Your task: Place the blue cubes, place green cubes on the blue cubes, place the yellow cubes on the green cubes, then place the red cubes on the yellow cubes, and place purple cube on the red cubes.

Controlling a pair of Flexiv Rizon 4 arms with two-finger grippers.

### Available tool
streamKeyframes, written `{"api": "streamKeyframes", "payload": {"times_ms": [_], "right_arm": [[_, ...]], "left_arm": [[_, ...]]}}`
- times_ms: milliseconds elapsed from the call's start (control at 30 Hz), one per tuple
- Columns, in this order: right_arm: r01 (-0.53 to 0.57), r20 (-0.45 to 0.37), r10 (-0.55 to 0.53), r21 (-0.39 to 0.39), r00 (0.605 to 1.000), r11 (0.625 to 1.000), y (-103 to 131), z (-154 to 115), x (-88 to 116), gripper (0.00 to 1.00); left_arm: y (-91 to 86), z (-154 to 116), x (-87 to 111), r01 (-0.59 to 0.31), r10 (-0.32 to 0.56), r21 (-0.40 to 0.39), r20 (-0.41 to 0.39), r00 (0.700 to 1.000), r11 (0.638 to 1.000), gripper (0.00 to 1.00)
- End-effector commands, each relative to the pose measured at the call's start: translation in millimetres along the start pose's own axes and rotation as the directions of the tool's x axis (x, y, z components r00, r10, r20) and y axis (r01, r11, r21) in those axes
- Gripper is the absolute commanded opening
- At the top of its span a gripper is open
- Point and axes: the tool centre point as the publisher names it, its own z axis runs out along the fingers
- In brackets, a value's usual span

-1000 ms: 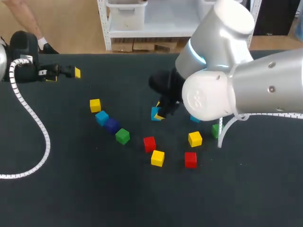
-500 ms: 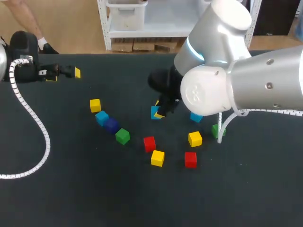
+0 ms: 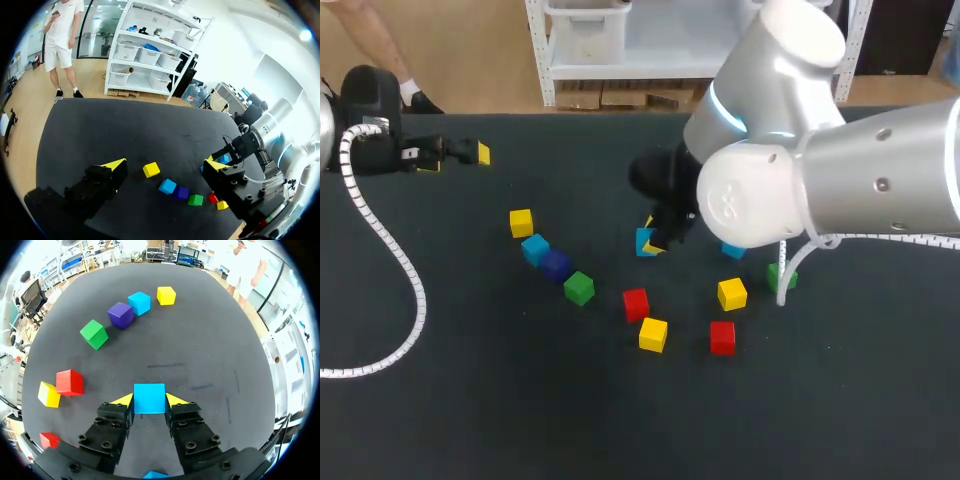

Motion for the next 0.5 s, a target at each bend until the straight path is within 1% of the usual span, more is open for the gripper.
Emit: {"api": "streamKeyframes", "payload": {"times_ms": [33,500], "right_arm": [[0.0,0.003,0.0,-0.003,1.0,1.0,-2.8,0.3,-0.6,0.0],[-0.007,0.005,0.007,0.001,1.0,1.0,-4.7,0.6,1.3,0.0]], "left_arm": [[0.0,0.0,0.0,0.0,0.0,0.0,0.0,1.0,1.0,1.0],[0.0,0.0,0.0,0.0,0.0,0.0,0.0,1.0,1.0,1.0]]}}
